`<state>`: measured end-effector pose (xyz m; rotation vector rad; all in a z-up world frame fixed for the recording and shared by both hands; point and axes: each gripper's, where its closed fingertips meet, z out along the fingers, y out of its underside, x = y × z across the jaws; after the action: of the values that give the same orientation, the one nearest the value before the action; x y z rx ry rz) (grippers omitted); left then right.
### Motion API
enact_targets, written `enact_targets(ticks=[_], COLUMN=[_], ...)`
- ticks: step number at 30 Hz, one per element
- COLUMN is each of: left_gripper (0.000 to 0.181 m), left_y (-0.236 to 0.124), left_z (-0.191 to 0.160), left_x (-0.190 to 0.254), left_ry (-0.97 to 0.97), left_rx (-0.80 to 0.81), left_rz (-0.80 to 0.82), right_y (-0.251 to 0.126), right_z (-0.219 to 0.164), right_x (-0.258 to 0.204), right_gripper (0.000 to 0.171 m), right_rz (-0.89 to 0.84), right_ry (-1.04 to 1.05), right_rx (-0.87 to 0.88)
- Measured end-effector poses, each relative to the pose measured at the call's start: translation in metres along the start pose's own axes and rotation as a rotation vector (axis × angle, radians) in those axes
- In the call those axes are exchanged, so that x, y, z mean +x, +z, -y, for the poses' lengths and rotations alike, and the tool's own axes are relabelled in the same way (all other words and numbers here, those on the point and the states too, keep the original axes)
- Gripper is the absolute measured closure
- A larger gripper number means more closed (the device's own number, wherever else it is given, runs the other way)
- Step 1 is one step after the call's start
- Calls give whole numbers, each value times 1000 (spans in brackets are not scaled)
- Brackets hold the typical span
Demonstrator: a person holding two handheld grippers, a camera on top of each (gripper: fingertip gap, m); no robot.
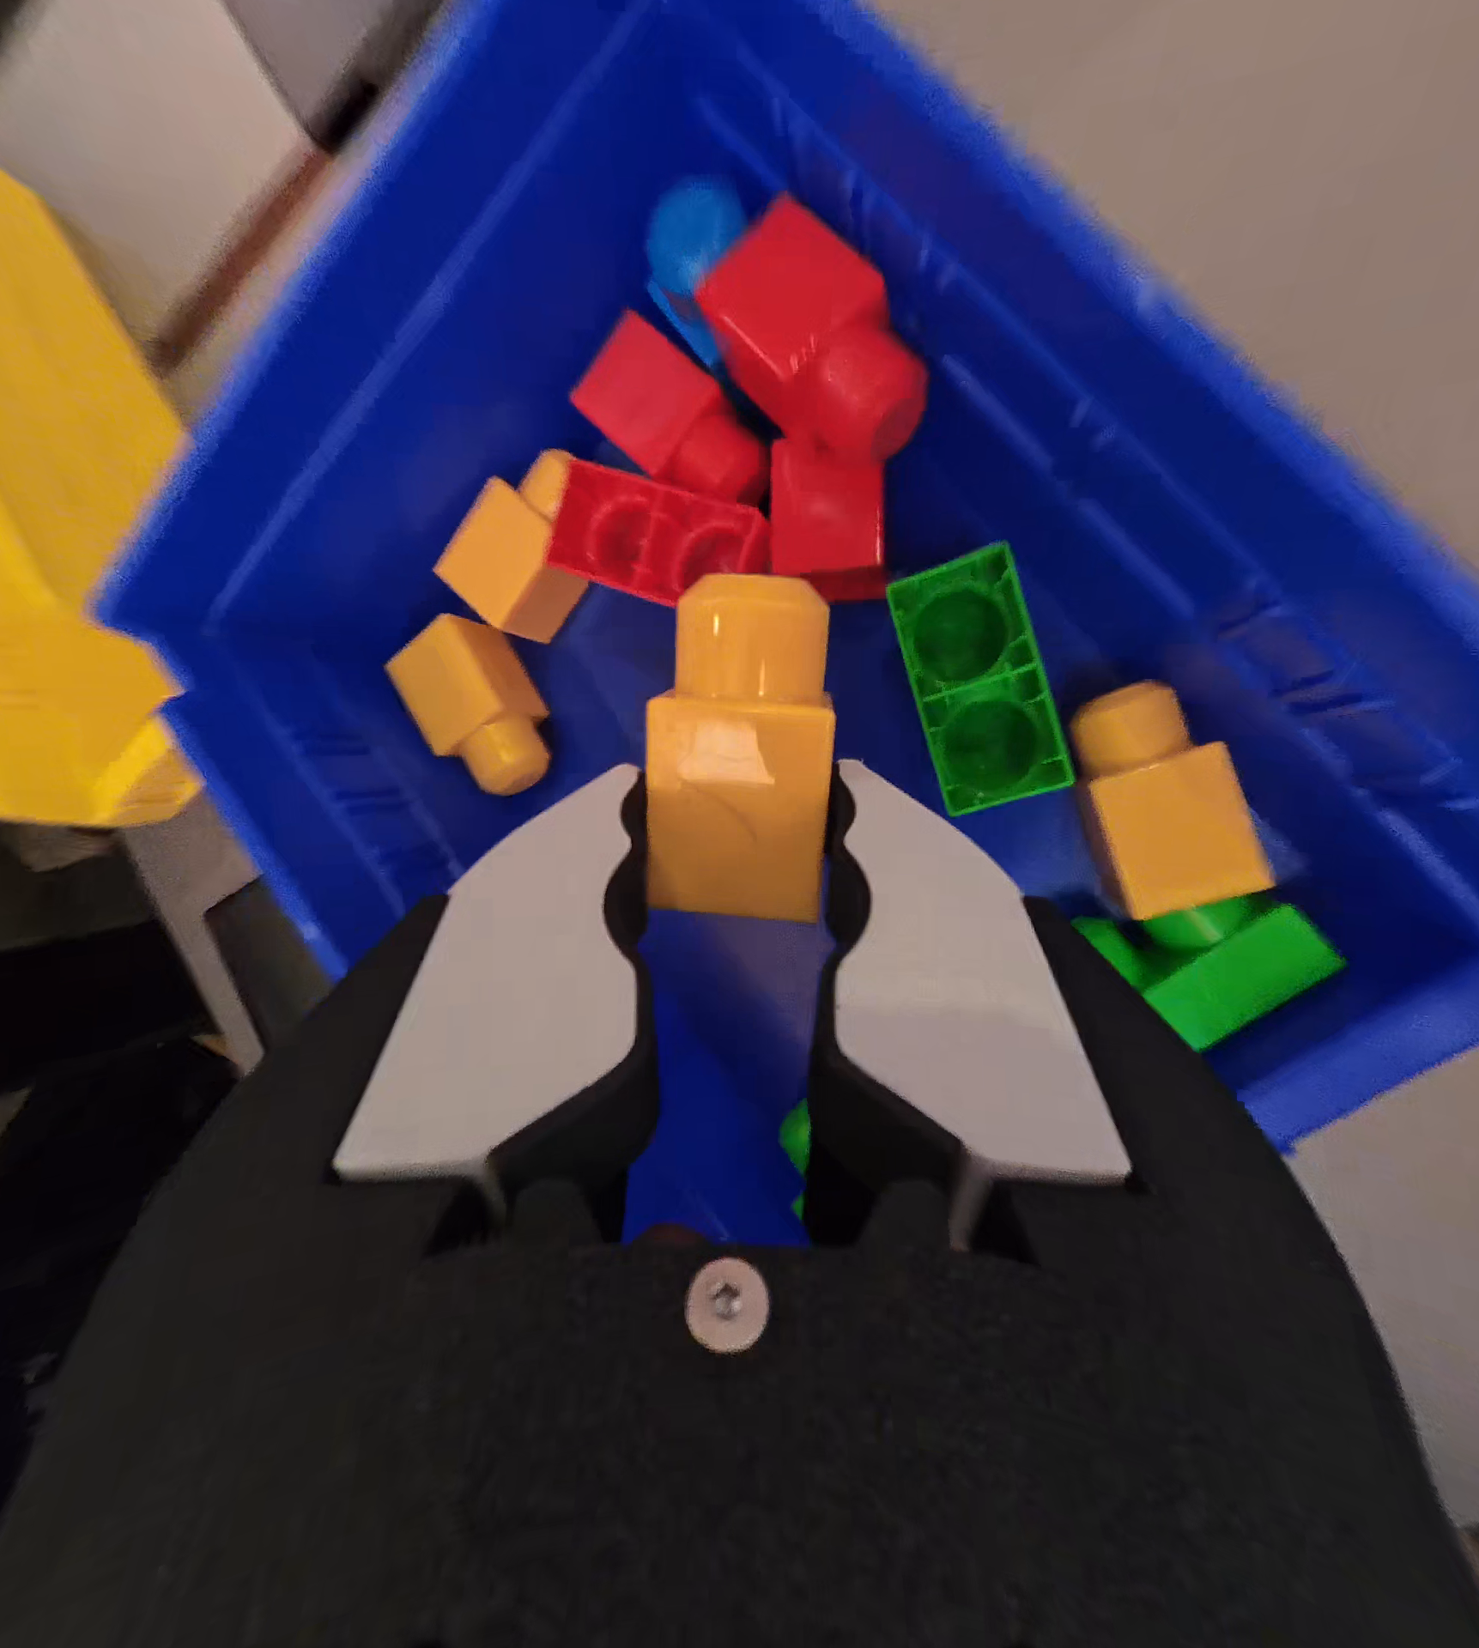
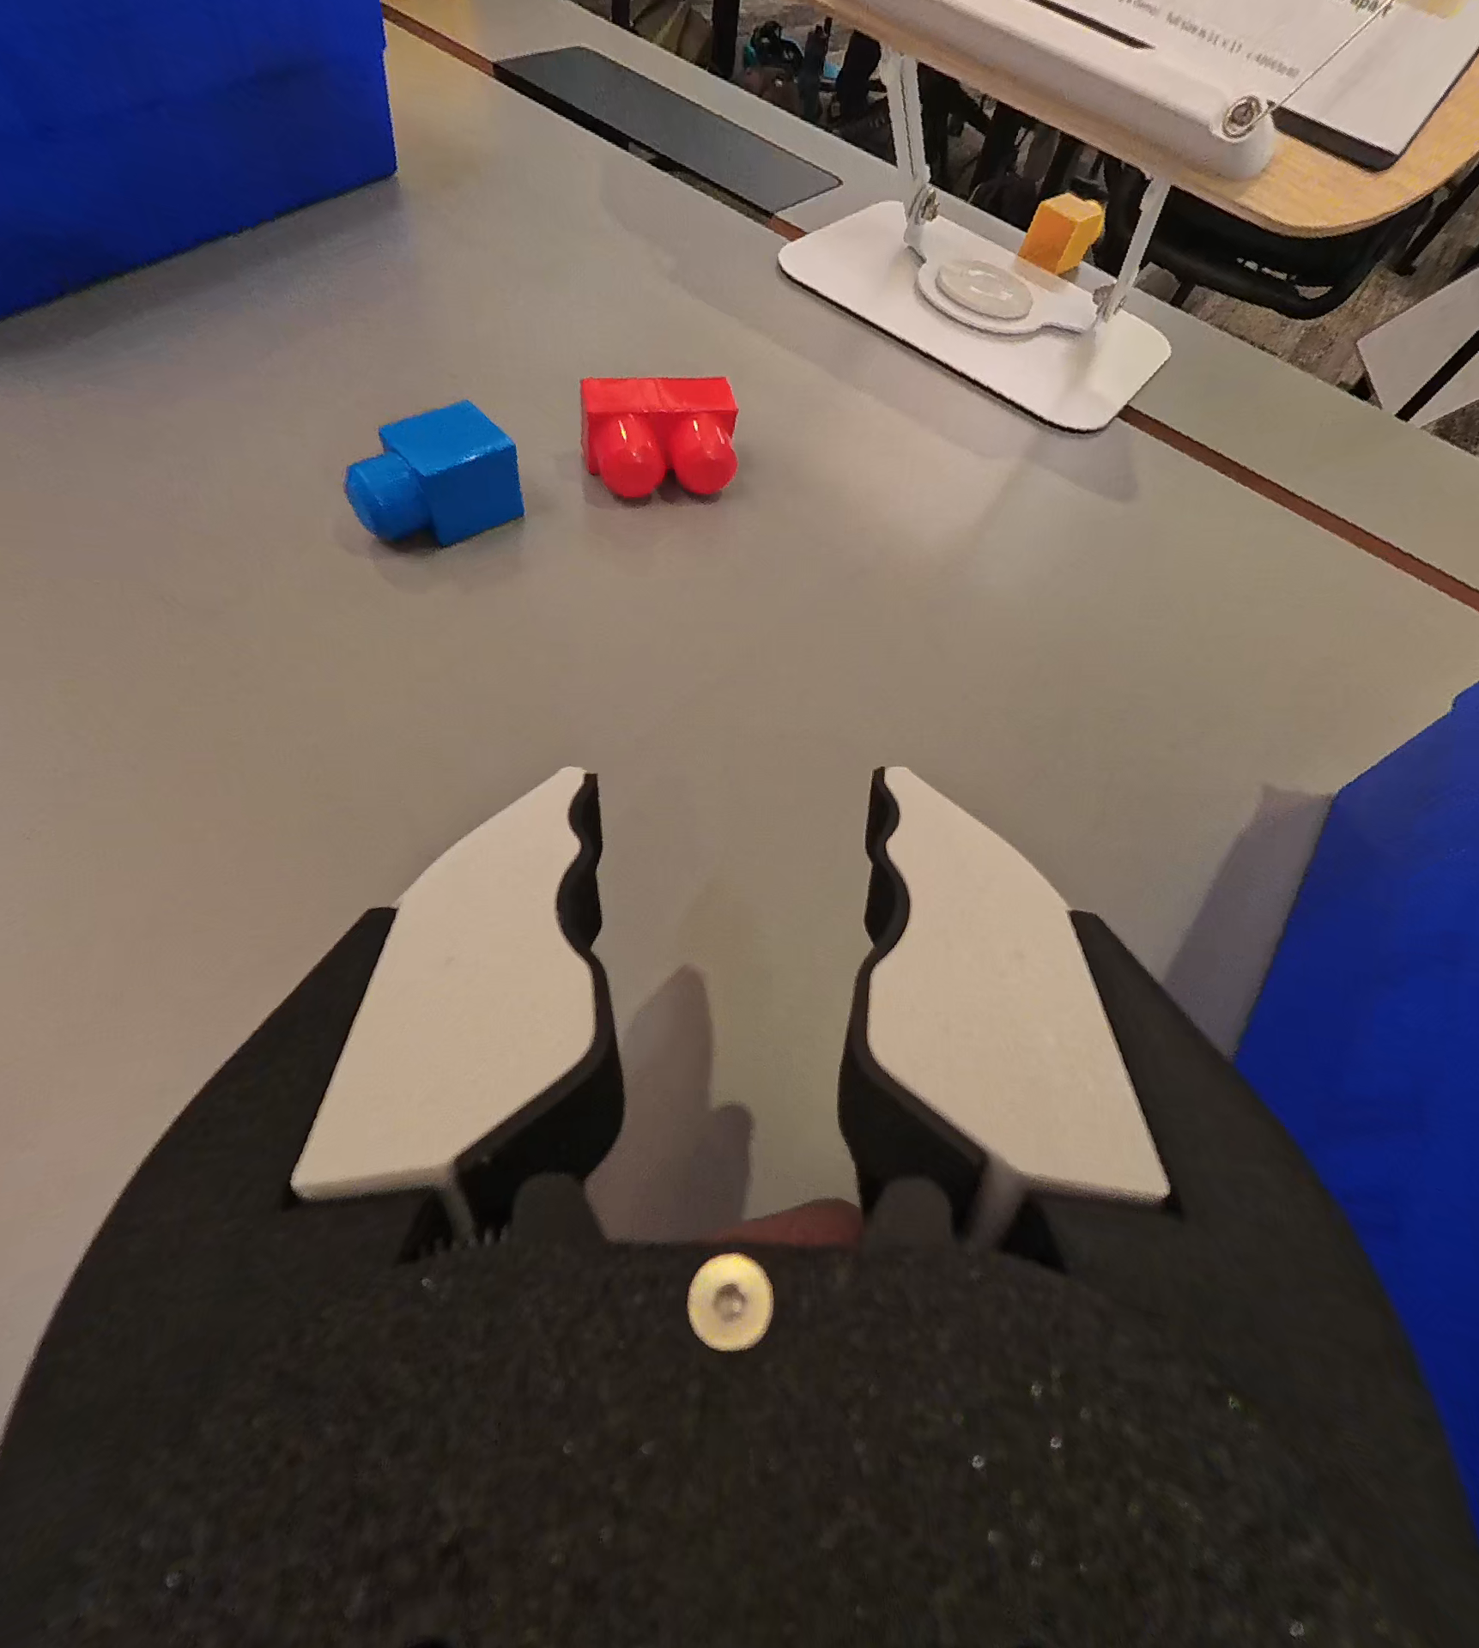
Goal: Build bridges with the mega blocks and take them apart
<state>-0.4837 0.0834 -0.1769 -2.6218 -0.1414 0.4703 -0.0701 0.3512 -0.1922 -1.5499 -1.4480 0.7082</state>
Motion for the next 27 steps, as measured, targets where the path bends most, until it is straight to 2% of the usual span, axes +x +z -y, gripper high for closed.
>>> enact_targets(ticks=[3, 5, 7, 10, 15, 18, 23, 27], left_gripper=[144, 144, 145, 145, 145, 145, 145, 145], left_y=[-48, -79, -104, -116, -81, -59, -36, -12], left_z=[24, 39, 49, 51, 33, 29, 42, 62], left_x=[15, 41, 82, 151, 226, 243, 257, 241], left_ry=[-111, -162, -203, -222, -339, -422, -452, -465], left_rx=[186, 309, 417, 501, 517, 523, 496, 472], left_rz=[94, 131, 109, 51, 44, 54, -21, -10], right_y=[-2, -2, -2, -3, -5, -5, -7, -5], right_z=[2, 3, 4, 6, 8, 9, 12, 10], right_x=[-2, -3, -5, -6, -6, -7, -9, -11], right_gripper=[114, 114, 114, 114, 114, 114, 114, 114], right_rz=[-1, -1, -2, -6, -4, -6, -1, 6], right_ry=[-8, -11, -15, -26, -21, -29, -35, -36], right_rx=[6, 8, 11, 14, 32, 30, 38, 32])
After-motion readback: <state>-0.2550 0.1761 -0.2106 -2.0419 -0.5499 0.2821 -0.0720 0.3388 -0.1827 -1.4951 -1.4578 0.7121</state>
